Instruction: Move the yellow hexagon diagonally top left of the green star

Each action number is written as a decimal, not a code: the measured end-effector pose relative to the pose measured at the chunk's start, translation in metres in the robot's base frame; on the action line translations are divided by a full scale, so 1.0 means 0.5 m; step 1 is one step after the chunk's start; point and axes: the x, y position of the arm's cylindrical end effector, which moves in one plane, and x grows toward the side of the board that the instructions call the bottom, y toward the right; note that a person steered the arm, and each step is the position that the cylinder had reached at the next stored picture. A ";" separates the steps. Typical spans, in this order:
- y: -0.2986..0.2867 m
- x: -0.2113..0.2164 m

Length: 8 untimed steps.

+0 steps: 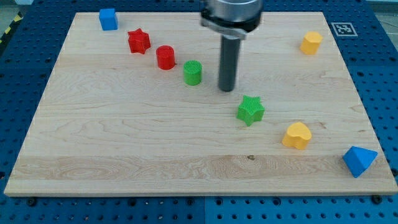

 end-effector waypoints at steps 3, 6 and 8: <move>0.354 -0.178; 0.406 -0.398; 0.405 -0.358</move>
